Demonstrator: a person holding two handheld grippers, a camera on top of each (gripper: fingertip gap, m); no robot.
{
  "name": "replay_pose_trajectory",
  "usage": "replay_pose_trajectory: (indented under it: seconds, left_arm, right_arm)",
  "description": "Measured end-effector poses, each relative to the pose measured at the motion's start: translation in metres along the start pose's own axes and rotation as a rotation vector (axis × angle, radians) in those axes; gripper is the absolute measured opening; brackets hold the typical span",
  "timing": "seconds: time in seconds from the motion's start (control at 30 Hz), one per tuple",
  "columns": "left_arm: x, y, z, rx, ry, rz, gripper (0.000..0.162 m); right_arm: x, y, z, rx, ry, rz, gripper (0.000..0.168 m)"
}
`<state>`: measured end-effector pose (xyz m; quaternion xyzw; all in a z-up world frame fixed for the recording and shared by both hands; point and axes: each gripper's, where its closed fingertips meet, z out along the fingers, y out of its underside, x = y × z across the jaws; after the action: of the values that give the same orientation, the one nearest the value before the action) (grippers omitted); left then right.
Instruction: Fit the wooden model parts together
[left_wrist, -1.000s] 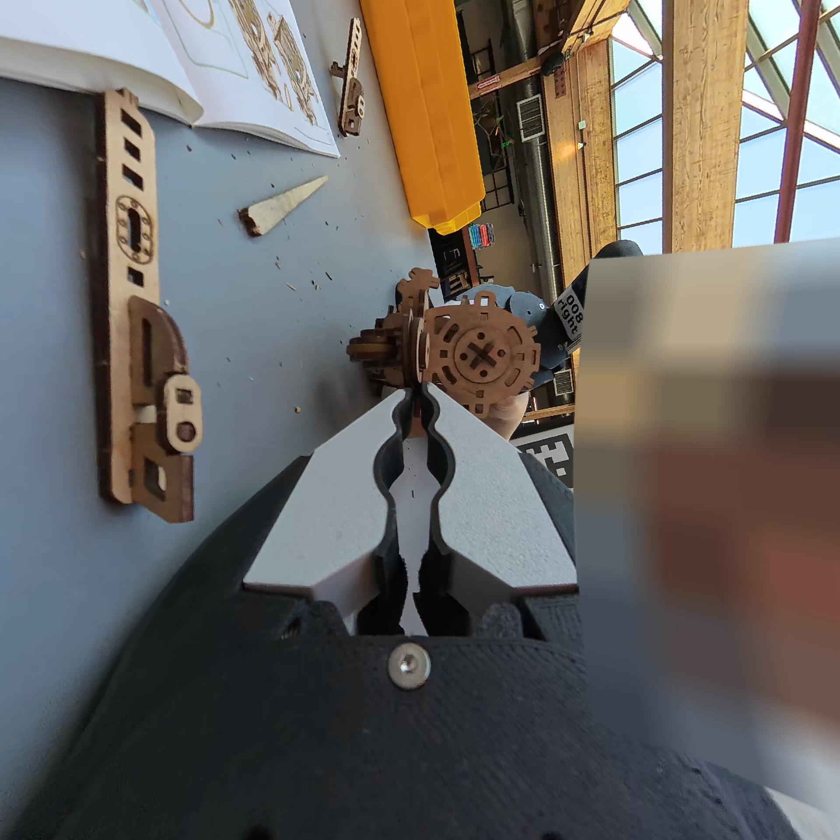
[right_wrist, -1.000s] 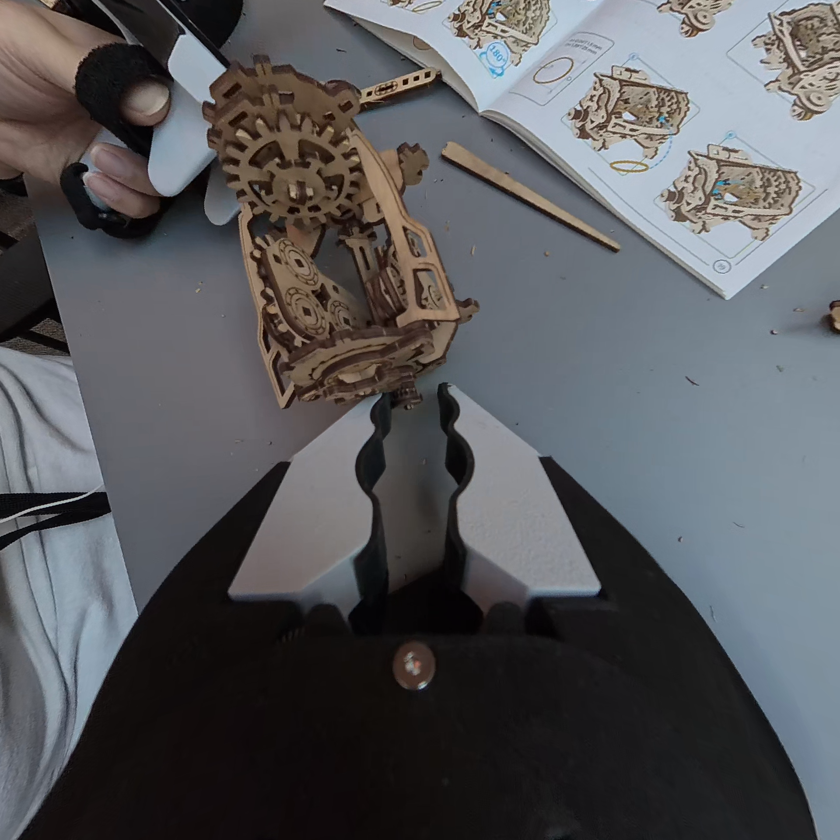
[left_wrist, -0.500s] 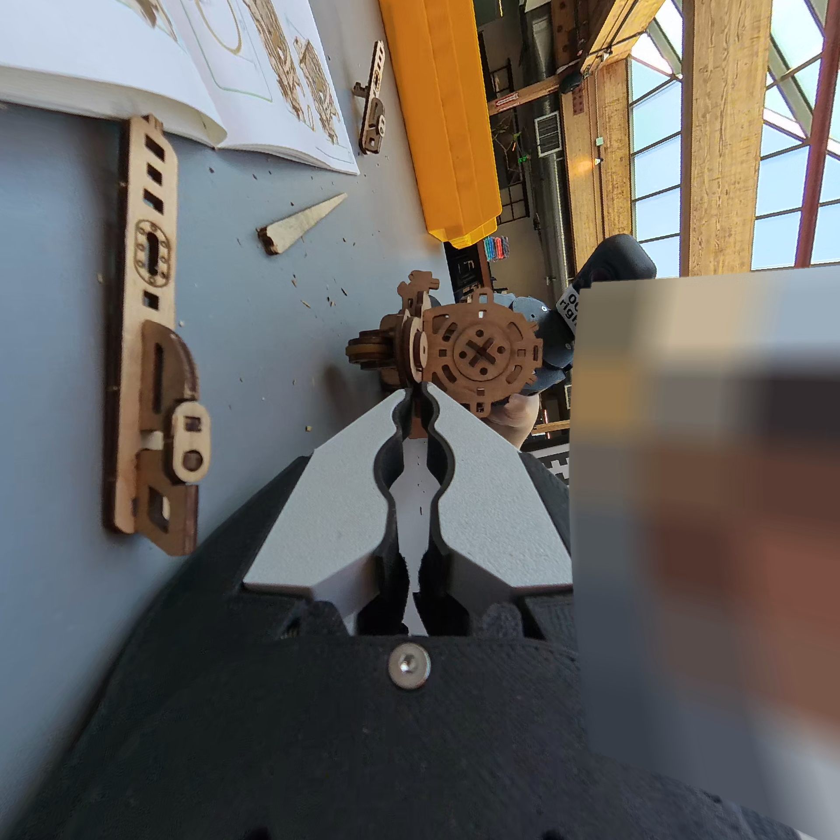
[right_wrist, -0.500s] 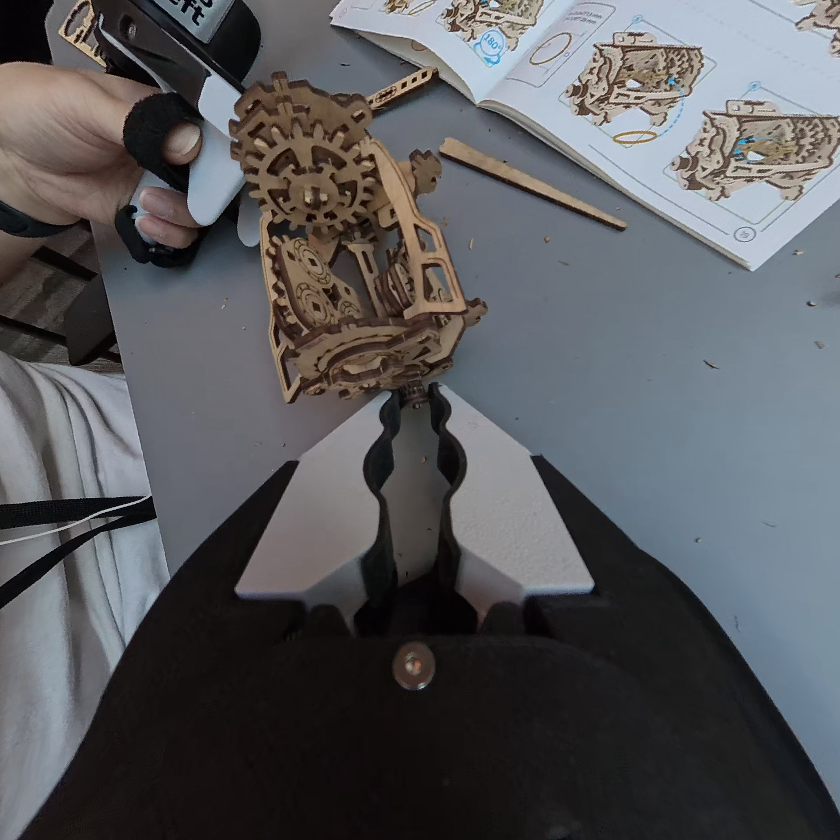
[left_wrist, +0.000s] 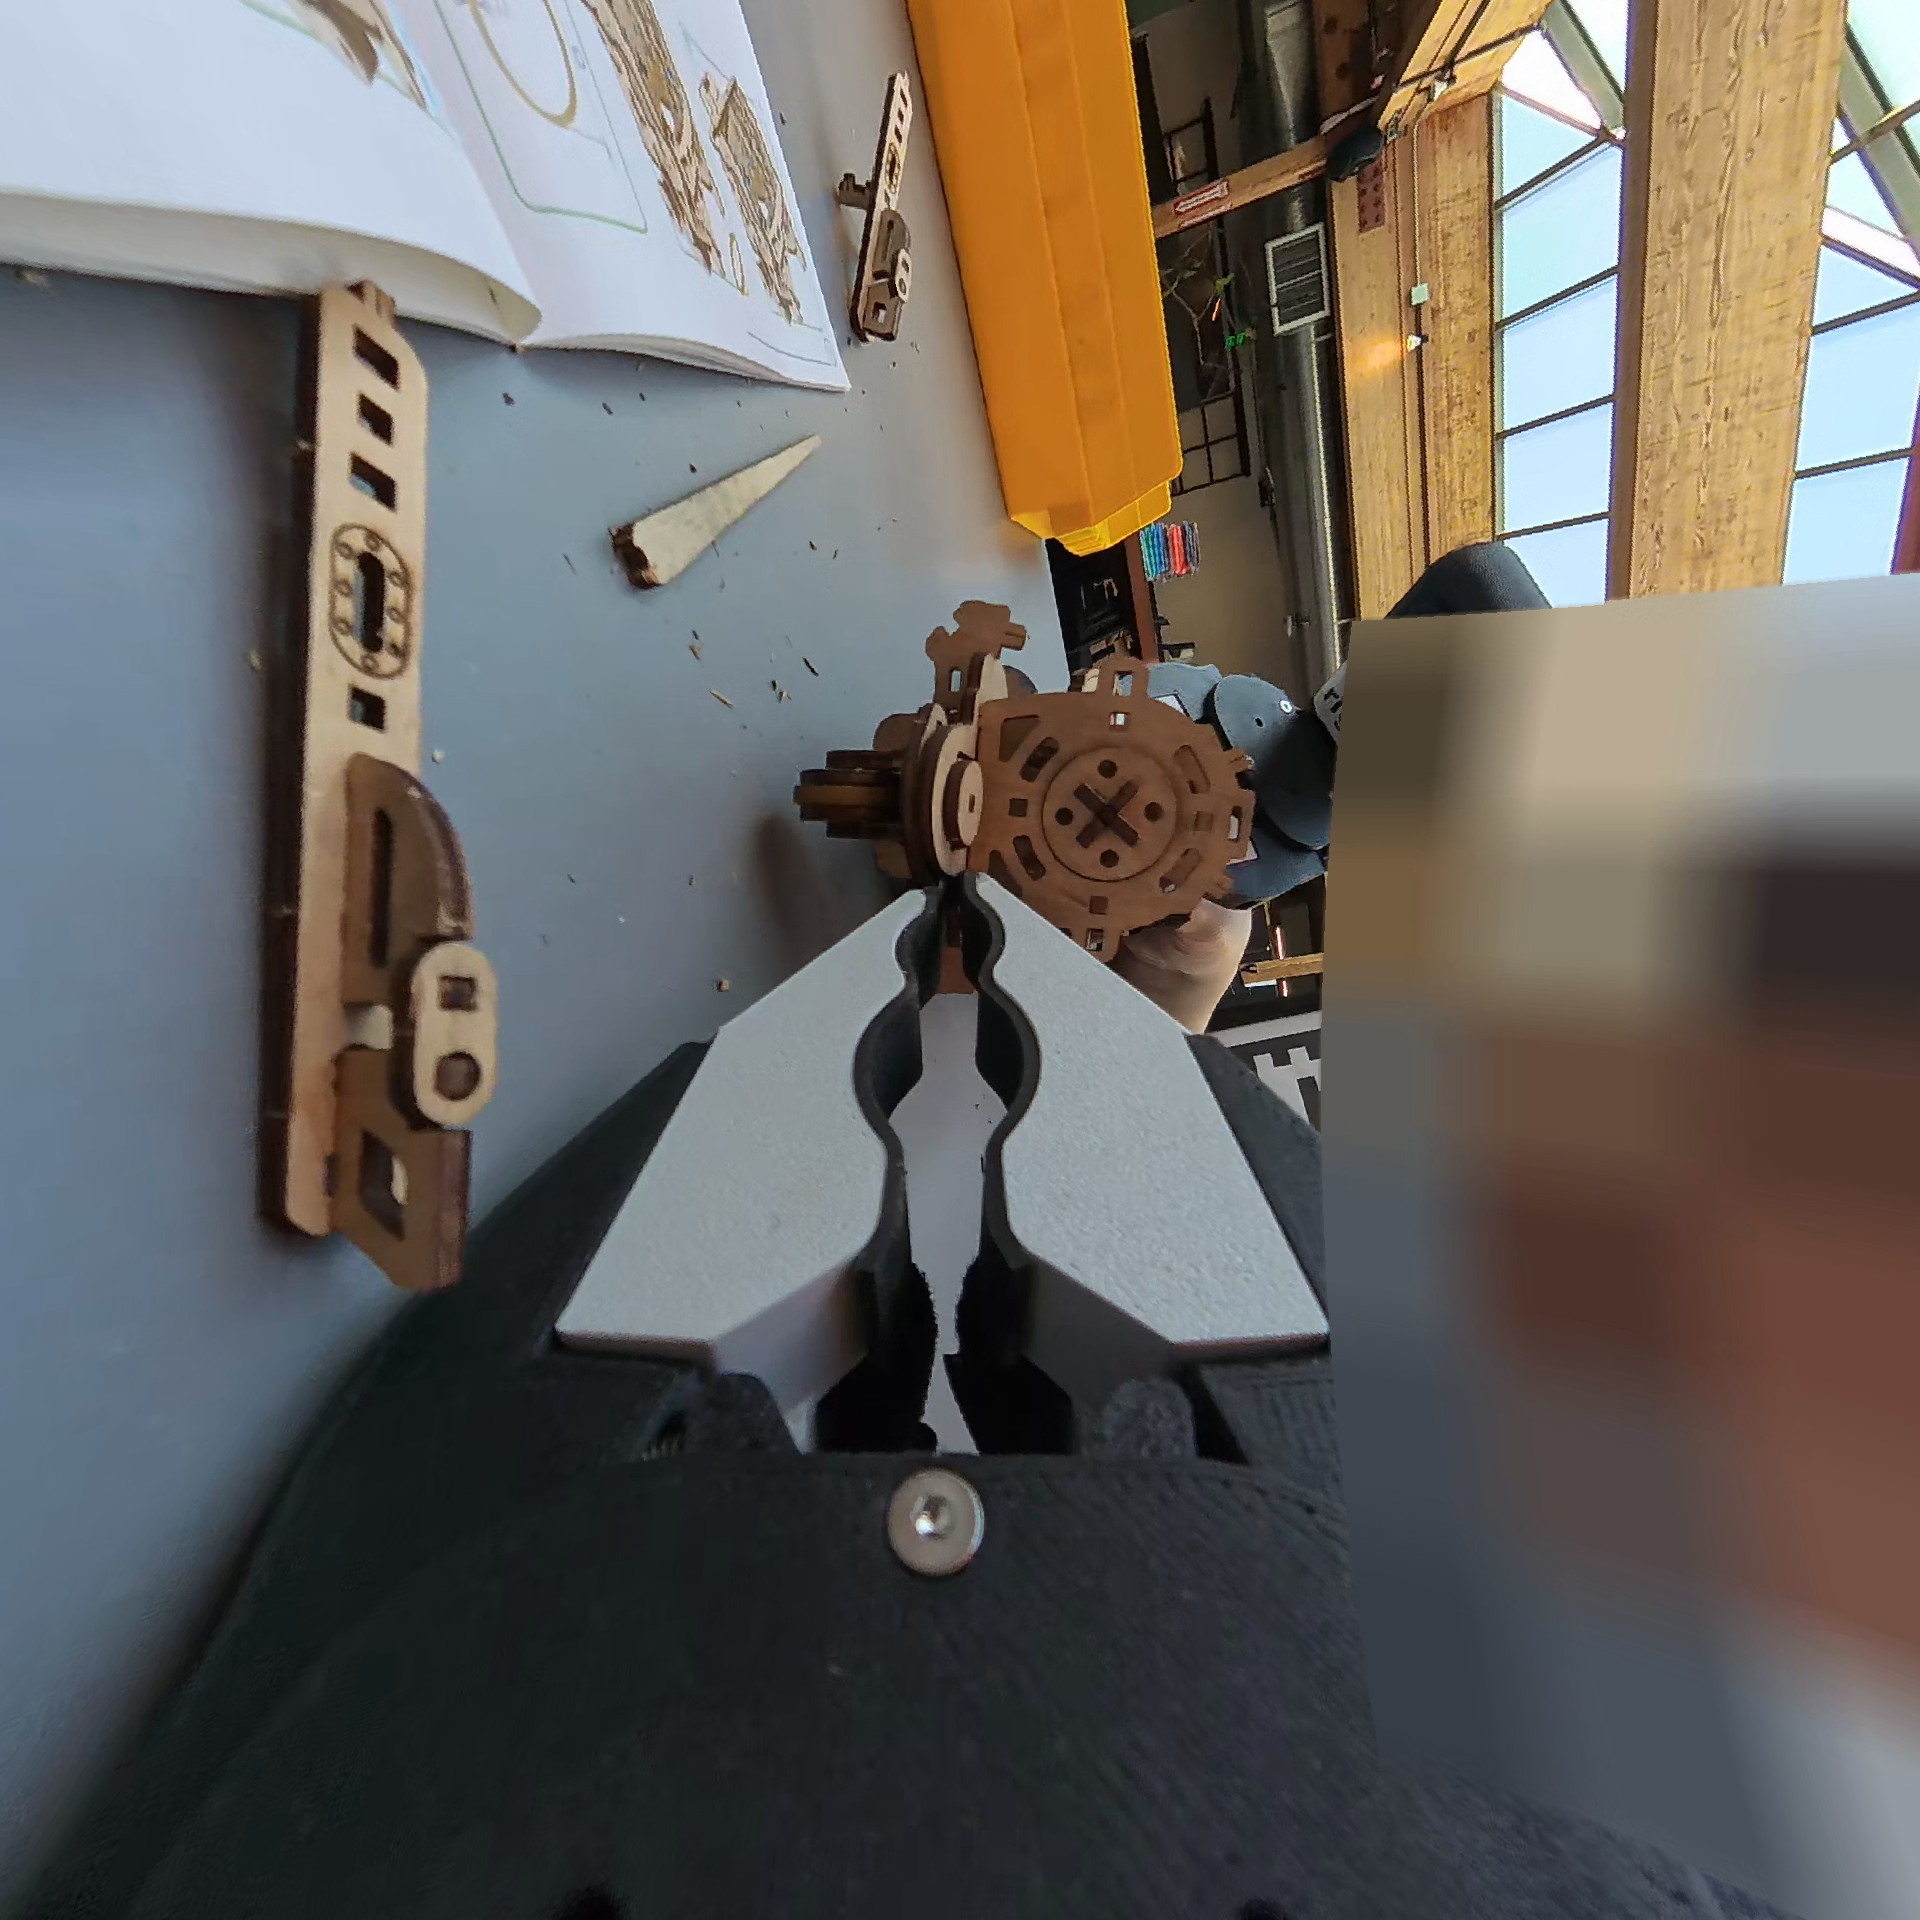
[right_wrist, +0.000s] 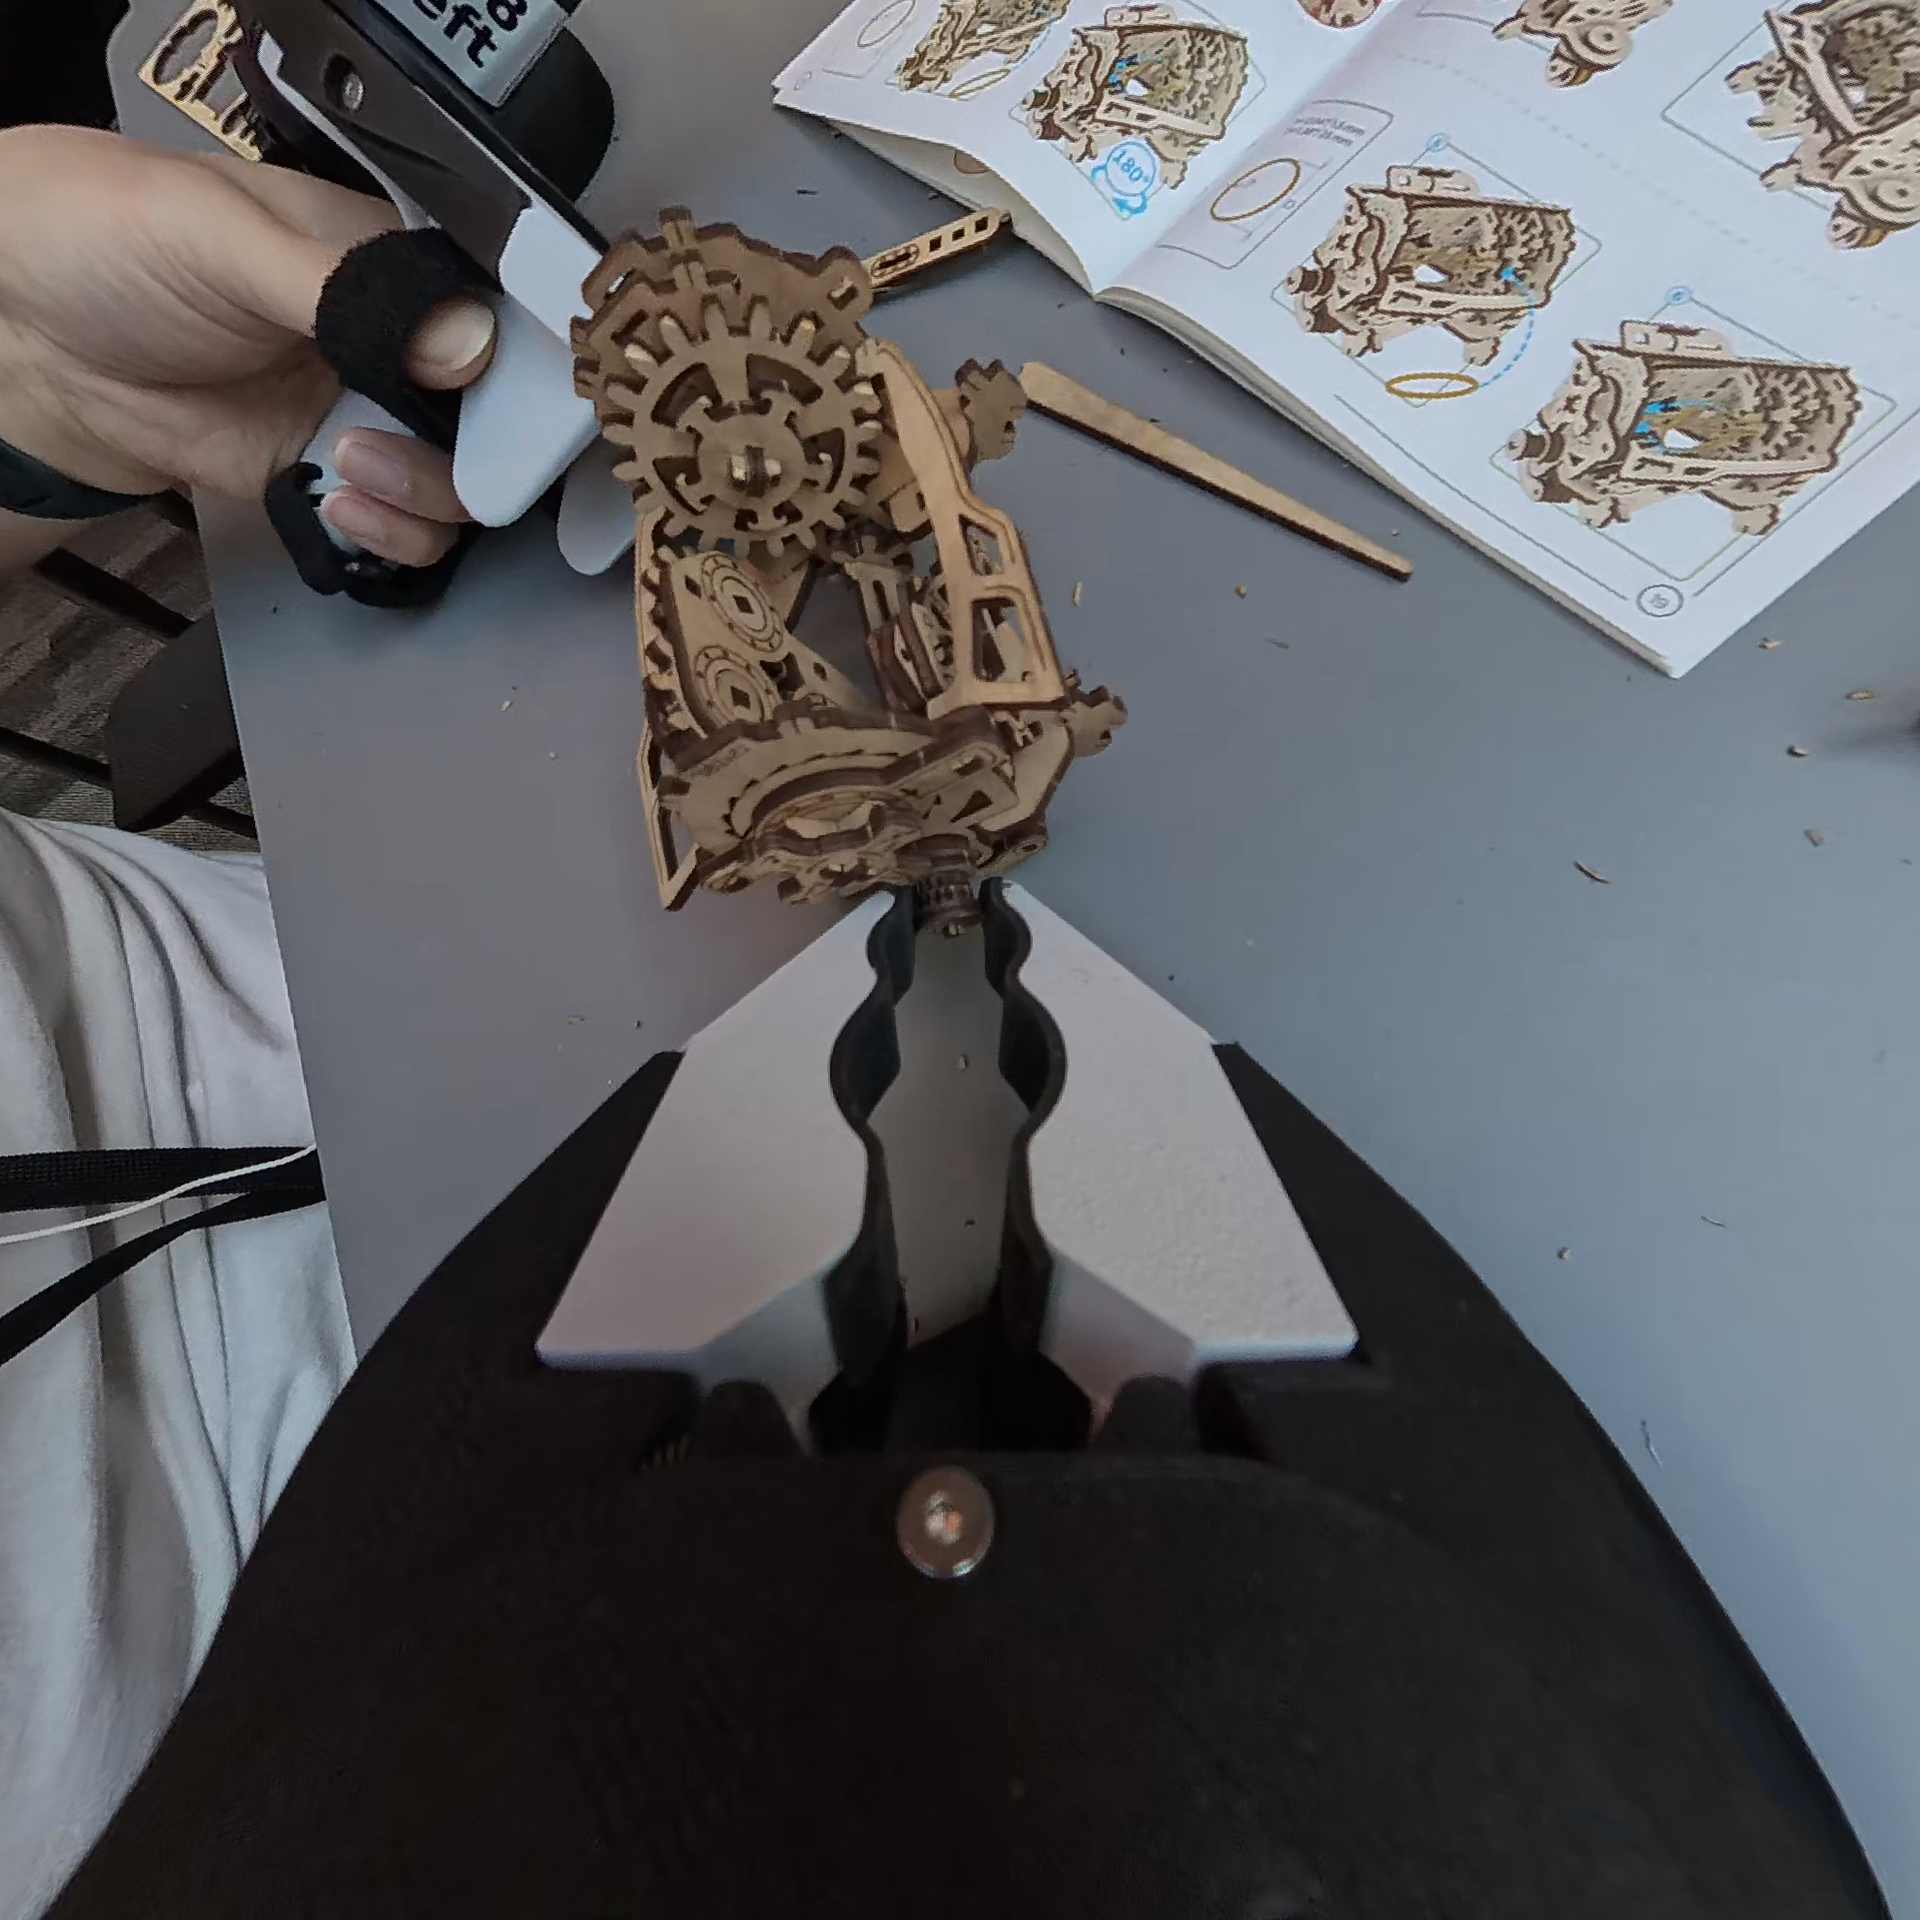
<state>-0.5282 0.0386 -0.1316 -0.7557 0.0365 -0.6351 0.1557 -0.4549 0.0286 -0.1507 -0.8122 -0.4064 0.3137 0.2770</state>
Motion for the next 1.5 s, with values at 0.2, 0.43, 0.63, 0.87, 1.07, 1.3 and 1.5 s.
replay_pose_trajectory:
  seconds: [0.2,0.43,0.63,0.87,1.07,1.3,1.5]
  left_arm:
    - [-0.001,0.001,0.0,-0.008,-0.011,0.004,0.0]
    - [-0.004,0.001,-0.001,-0.037,-0.021,-0.025,0.0]
    - [-0.007,0.0,-0.001,-0.051,-0.051,-0.016,0.0]
    - [-0.006,0.0,-0.001,-0.048,-0.042,-0.021,0.0]
    - [-0.007,0.008,0.002,-0.105,-0.083,0.053,0.0]
    - [-0.008,0.006,0.004,-0.105,-0.094,0.054,0.0]
    - [-0.007,0.002,0.003,-0.067,-0.115,0.094,0.0]
  right_arm:
    - [0.001,-0.002,-0.001,0.009,0.011,-0.033,0.012]
    - [0.002,-0.005,-0.002,0.016,0.023,-0.109,0.012]
    - [0.001,-0.007,-0.002,0.016,0.046,-0.227,0.012]
    - [0.006,-0.007,-0.002,0.0,0.054,-0.317,0.012]
    - [0.011,-0.01,-0.004,0.02,0.051,-0.223,0.012]
    - [0.012,-0.01,-0.004,0.022,0.061,-0.269,0.012]
    - [0.01,-0.011,-0.004,0.029,0.065,-0.318,0.012]
